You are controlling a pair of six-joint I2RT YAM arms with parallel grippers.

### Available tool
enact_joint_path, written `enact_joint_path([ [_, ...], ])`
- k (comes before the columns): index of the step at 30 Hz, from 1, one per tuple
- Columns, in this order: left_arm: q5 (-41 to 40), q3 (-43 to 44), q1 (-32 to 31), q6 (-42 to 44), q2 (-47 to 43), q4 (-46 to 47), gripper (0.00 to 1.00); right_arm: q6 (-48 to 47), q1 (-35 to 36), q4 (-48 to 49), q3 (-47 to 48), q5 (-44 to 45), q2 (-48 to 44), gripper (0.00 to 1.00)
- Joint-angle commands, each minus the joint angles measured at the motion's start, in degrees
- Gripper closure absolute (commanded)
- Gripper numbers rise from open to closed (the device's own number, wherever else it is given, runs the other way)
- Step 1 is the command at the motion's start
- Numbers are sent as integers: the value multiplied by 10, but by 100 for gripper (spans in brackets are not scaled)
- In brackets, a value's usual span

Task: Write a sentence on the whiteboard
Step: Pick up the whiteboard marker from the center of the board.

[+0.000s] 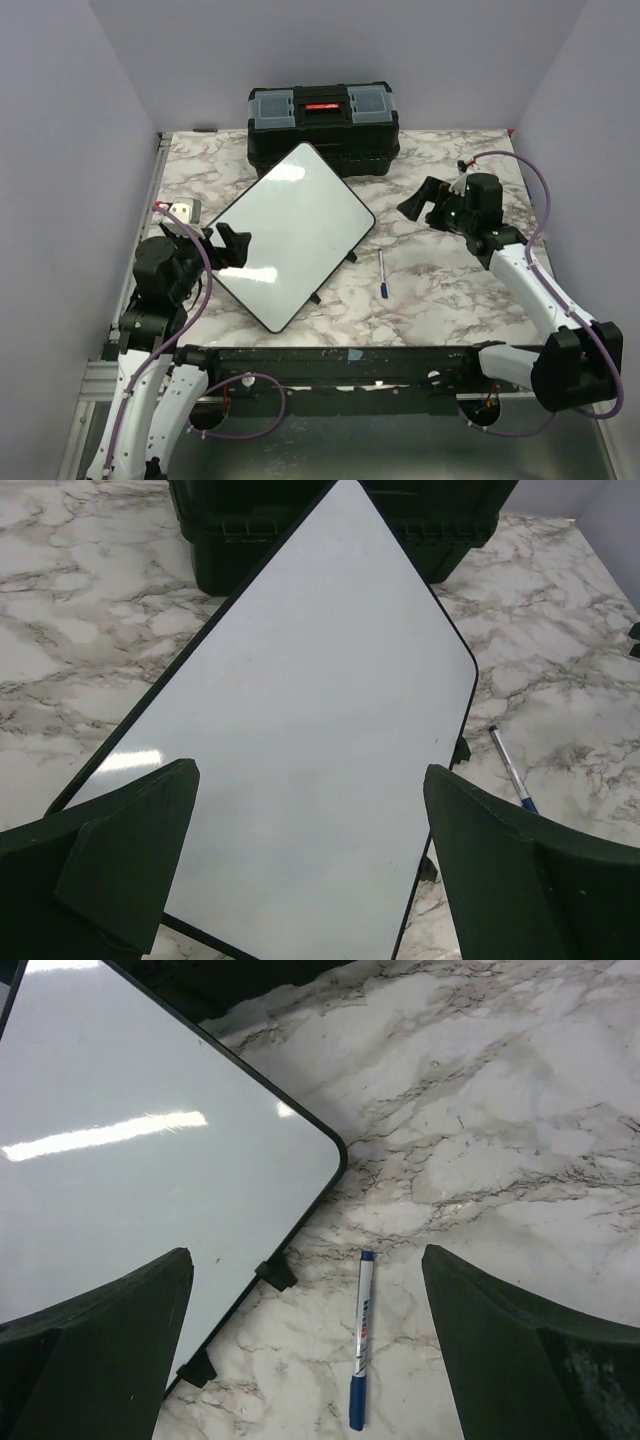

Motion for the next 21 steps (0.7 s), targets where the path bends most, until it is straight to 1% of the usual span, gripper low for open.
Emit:
enact_joint_path([
  [1, 19, 2, -7, 6, 4, 8, 1, 12, 3, -29, 7, -18, 6, 0],
  [2, 19, 2, -9, 6, 5, 7, 1, 25, 4, -44, 15, -8, 14, 0],
  [4, 23, 3, -11, 7, 10, 7, 1, 15, 14, -63, 27, -28, 30, 0],
  [5, 27, 3, -12, 8, 12, 8, 2, 11, 28, -72, 31, -14, 33, 0],
  [8, 30, 3, -16, 8, 18, 7, 1, -1, 83, -117, 54, 100, 46, 0],
  [9, 30, 3, -18, 9, 18, 7, 2, -3, 99, -131, 65, 124, 55, 0],
  [12, 32, 2, -22, 9, 22, 8, 2, -6, 121, -174, 91, 160, 85, 0],
  [15, 35, 3, -26, 10, 28, 8, 3, -13, 142, -196, 102, 184, 114, 0],
  [21, 37, 3, -29, 12, 33, 7, 5, -8, 173, -215, 106, 214, 167, 9],
])
